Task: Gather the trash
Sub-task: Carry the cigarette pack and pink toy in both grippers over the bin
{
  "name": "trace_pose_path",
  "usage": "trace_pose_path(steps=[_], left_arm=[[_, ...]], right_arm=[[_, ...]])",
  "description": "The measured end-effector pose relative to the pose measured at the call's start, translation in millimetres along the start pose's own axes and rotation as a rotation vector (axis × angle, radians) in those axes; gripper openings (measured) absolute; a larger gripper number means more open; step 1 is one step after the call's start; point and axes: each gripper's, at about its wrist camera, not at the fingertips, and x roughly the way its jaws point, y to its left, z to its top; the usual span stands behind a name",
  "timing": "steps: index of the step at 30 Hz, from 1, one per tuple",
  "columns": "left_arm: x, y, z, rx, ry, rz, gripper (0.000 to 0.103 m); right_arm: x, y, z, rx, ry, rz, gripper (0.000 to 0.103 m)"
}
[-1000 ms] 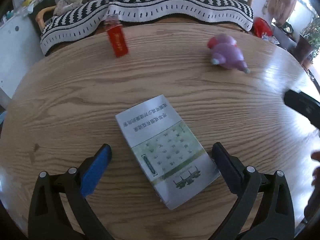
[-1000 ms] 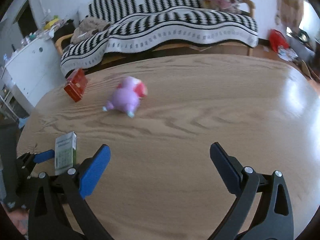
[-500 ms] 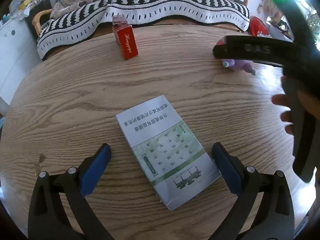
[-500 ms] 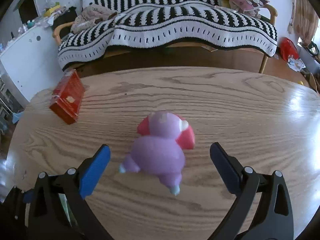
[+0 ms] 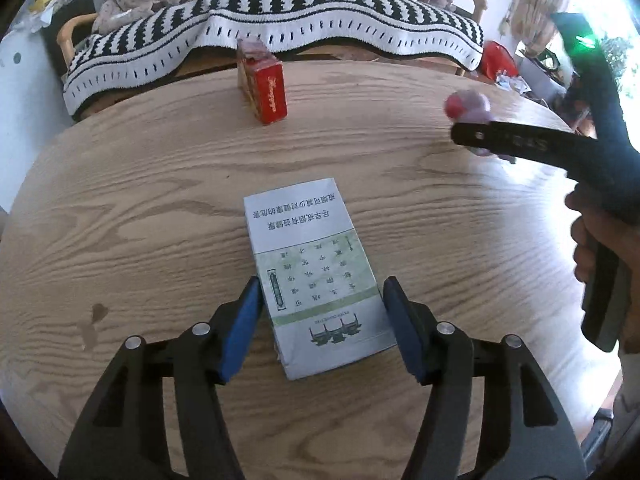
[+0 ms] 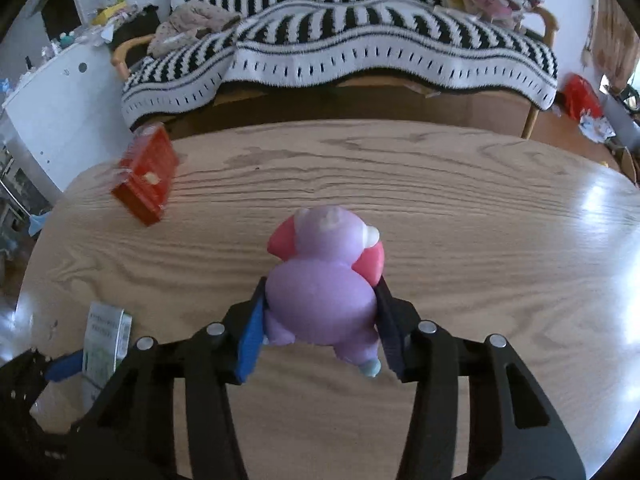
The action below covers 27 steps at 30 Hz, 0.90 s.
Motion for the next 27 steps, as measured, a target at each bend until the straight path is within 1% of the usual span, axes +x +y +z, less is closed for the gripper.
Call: trace_pose_path(steps=[2,7,10,11,14,16,18,20,22,23,24,26,27], left_arm=[[-12,-5,-3,0.006,-0.018,0.0,0.06],[-56,-27,-9,0.017,-0.073,-0.022,0.06],[-85,-46,-16,0.032,-0.104,-0.05,0.06],[-94,-53,-20,0.039,-0.113,-0.059,0.06],[-120,-79,-36,0.073,-0.131,-0.091,0.06],[-136,-103,-52,0.105,-0.132,-0.121,0.06],[-150,-131,-72,0.145,-0.132,-0.153,0.06],[-158,-153,-91,0.177,-0.125,-0.181,0.06],[-162,-179,-114,0.206,-0.098,-0.222,0.06],[-161,-190,-126,0.217,-0.08,-0.241,0.06],[-159,-205,-142,0.23,-0.055,-0.262,0.06],[-156,-222,-165,0.253,-0.024,-0.286,0.06],[-153,-233,-178,0.271,-0.006,-0.297,0.06]], right_arm=[[-21,1,-10,-0.005,-0.017,0.002,0.048],[-102,-3,-51,-0.005,-0.069,-0.003,0.048],[-159,-12,-82,0.013,-0.096,-0.006,0.048],[-170,-13,-88,0.015,-0.102,-0.011,0.048],[-224,-26,-122,0.044,-0.129,-0.022,0.048],[-249,-33,-142,0.052,-0.142,-0.038,0.048],[-280,-45,-170,0.08,-0.153,-0.049,0.048],[-300,-55,-192,0.106,-0.158,-0.063,0.048],[-323,-70,-226,0.142,-0.16,-0.077,0.049],[-329,-75,-237,0.157,-0.16,-0.075,0.049],[-338,-84,-256,0.182,-0.159,-0.072,0.049],[-347,-96,-285,0.216,-0.146,-0.085,0.049],[-351,-106,-307,0.248,-0.129,-0.093,0.049]])
